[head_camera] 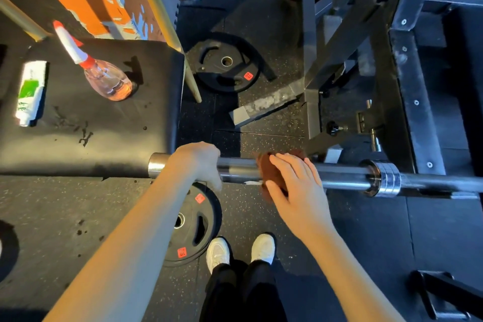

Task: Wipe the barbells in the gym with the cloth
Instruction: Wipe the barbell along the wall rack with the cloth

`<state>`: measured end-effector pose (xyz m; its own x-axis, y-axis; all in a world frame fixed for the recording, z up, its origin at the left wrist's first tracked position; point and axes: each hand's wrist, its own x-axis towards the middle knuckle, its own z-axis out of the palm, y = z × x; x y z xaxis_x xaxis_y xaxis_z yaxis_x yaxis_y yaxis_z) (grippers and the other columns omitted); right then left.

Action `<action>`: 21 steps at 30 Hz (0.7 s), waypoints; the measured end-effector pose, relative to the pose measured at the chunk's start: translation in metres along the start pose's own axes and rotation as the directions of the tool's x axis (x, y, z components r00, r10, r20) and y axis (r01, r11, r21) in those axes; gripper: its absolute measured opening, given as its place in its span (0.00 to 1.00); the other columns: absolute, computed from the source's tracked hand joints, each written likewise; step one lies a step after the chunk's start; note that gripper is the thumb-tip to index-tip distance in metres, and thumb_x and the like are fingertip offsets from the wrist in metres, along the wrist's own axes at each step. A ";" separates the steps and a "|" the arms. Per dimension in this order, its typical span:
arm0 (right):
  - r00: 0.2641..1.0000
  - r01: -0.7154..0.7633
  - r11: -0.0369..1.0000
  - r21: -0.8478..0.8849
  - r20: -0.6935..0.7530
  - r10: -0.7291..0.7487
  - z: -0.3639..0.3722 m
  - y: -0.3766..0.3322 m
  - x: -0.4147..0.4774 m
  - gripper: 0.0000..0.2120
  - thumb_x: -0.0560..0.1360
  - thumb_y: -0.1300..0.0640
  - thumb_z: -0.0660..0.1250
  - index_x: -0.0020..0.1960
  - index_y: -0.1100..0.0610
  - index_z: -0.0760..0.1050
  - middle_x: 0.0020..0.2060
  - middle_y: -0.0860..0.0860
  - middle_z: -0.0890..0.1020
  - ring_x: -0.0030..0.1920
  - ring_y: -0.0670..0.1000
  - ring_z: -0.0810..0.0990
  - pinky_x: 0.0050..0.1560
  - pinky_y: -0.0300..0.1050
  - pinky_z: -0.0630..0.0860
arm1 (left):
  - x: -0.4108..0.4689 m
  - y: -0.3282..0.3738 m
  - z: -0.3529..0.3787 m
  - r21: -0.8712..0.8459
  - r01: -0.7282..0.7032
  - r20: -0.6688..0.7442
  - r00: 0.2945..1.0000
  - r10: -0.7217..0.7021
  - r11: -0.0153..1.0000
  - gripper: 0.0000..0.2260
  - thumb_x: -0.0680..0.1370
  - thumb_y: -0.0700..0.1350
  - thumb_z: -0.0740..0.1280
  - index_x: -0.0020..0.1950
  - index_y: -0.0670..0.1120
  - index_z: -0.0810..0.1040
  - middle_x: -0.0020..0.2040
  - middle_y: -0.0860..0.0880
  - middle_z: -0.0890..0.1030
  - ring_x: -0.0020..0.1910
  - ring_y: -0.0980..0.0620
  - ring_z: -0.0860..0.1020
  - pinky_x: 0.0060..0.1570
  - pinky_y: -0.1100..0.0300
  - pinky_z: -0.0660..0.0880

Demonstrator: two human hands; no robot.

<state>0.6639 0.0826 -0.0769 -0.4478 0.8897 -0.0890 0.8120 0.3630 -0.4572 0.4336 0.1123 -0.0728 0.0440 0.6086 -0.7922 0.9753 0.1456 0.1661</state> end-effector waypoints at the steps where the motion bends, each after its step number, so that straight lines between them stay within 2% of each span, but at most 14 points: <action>1: 1.000 0.025 1.000 0.011 0.009 -0.025 -0.010 0.010 -0.003 0.20 0.79 0.48 0.59 0.68 0.54 0.72 0.63 0.51 0.78 0.65 0.52 0.73 0.72 0.55 0.61 | -0.002 0.001 0.004 0.030 -0.002 -0.058 0.998 0.004 1.000 0.20 0.67 0.55 0.74 0.53 0.48 0.75 0.45 0.51 0.77 0.42 0.50 0.76 0.37 0.57 0.71; 3: 0.998 -0.056 0.998 0.007 0.018 0.056 -0.023 0.030 0.003 0.17 0.80 0.53 0.61 0.67 0.56 0.73 0.60 0.53 0.80 0.62 0.54 0.76 0.70 0.58 0.66 | -0.005 0.002 0.014 0.080 0.000 -0.189 0.982 0.015 0.997 0.19 0.67 0.56 0.72 0.54 0.49 0.74 0.43 0.52 0.78 0.42 0.50 0.77 0.38 0.58 0.69; 6: 0.940 -0.340 0.940 -0.036 -0.002 0.340 -0.020 0.033 0.039 0.17 0.83 0.50 0.52 0.68 0.54 0.69 0.55 0.53 0.81 0.56 0.55 0.78 0.67 0.58 0.68 | -0.006 0.001 0.025 0.140 0.016 -0.322 0.946 0.030 0.990 0.21 0.69 0.57 0.71 0.58 0.50 0.73 0.46 0.52 0.79 0.46 0.50 0.77 0.48 0.56 0.70; 7: 0.920 -0.391 0.918 -0.072 0.004 0.392 -0.012 0.024 0.048 0.17 0.83 0.49 0.51 0.68 0.53 0.68 0.55 0.53 0.80 0.56 0.54 0.78 0.67 0.57 0.67 | -0.006 0.002 0.029 0.153 0.037 -0.362 0.932 0.021 0.988 0.21 0.69 0.57 0.70 0.58 0.50 0.73 0.47 0.52 0.79 0.47 0.51 0.77 0.50 0.56 0.69; 9: 0.947 -0.315 0.947 -0.064 0.041 0.317 0.002 0.000 0.051 0.16 0.82 0.47 0.52 0.65 0.51 0.69 0.56 0.50 0.78 0.56 0.52 0.77 0.68 0.55 0.66 | -0.008 0.004 0.038 0.176 0.087 -0.478 0.879 0.008 0.981 0.21 0.70 0.57 0.71 0.58 0.50 0.72 0.49 0.53 0.78 0.50 0.50 0.76 0.53 0.56 0.67; 12: 0.999 0.013 0.999 -0.034 0.043 -0.012 0.007 -0.012 0.019 0.20 0.79 0.43 0.54 0.67 0.50 0.68 0.60 0.50 0.77 0.60 0.52 0.75 0.69 0.55 0.64 | -0.011 0.008 0.060 0.167 0.132 -0.661 0.750 0.012 0.977 0.22 0.65 0.54 0.77 0.53 0.48 0.76 0.46 0.51 0.80 0.47 0.48 0.77 0.53 0.53 0.69; 13: 0.997 0.060 0.998 -0.029 0.056 -0.058 0.000 -0.003 0.012 0.22 0.78 0.42 0.54 0.69 0.50 0.68 0.62 0.50 0.76 0.62 0.51 0.74 0.69 0.54 0.64 | -0.010 0.008 0.066 0.134 0.121 -0.700 0.714 0.008 0.984 0.23 0.62 0.52 0.79 0.51 0.46 0.77 0.43 0.50 0.80 0.45 0.46 0.78 0.52 0.51 0.70; 14: 0.996 0.062 0.998 -0.033 0.060 -0.060 -0.008 0.009 0.011 0.23 0.78 0.42 0.55 0.70 0.50 0.68 0.62 0.49 0.76 0.62 0.51 0.74 0.69 0.53 0.64 | -0.008 0.007 0.071 0.106 0.105 -0.740 0.672 0.007 0.989 0.23 0.59 0.50 0.81 0.49 0.45 0.78 0.42 0.48 0.80 0.43 0.45 0.78 0.51 0.49 0.70; 16: 0.990 -0.101 0.994 -0.030 0.097 0.103 -0.022 0.028 0.022 0.20 0.80 0.44 0.55 0.68 0.51 0.70 0.59 0.48 0.78 0.58 0.50 0.76 0.67 0.52 0.67 | -0.004 0.005 0.077 0.094 0.093 -0.788 0.616 0.017 0.991 0.23 0.58 0.48 0.81 0.49 0.44 0.78 0.41 0.48 0.80 0.42 0.44 0.78 0.51 0.48 0.71; 18: 0.942 -0.312 0.948 -0.054 0.113 0.317 -0.023 0.037 0.045 0.18 0.82 0.46 0.53 0.65 0.52 0.72 0.53 0.49 0.79 0.49 0.48 0.75 0.61 0.49 0.68 | -0.007 0.006 0.074 0.116 0.089 -0.780 0.625 0.035 0.989 0.21 0.61 0.48 0.79 0.51 0.45 0.78 0.43 0.49 0.79 0.44 0.46 0.77 0.52 0.49 0.70; 19: 0.925 -0.359 0.930 -0.077 0.106 0.365 -0.018 0.034 0.053 0.17 0.82 0.46 0.52 0.63 0.52 0.73 0.51 0.49 0.80 0.46 0.48 0.74 0.60 0.49 0.68 | -0.010 0.006 0.069 0.138 0.093 -0.743 0.668 0.041 0.986 0.20 0.65 0.49 0.77 0.53 0.46 0.77 0.45 0.50 0.79 0.47 0.47 0.77 0.55 0.50 0.68; 21: 0.950 -0.293 0.955 -0.048 0.098 0.297 -0.007 0.015 0.053 0.17 0.82 0.45 0.54 0.62 0.52 0.73 0.51 0.49 0.80 0.48 0.49 0.76 0.63 0.50 0.68 | -0.015 0.002 0.055 0.161 0.052 -0.595 0.802 0.055 0.986 0.22 0.71 0.54 0.71 0.61 0.50 0.72 0.53 0.53 0.77 0.54 0.50 0.75 0.60 0.53 0.65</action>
<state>0.6547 0.1370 -0.0827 -0.2212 0.9258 -0.3065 0.9246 0.0991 -0.3678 0.4466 0.0609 -0.0932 -0.0399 0.9601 -0.2769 0.9984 0.0495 0.0277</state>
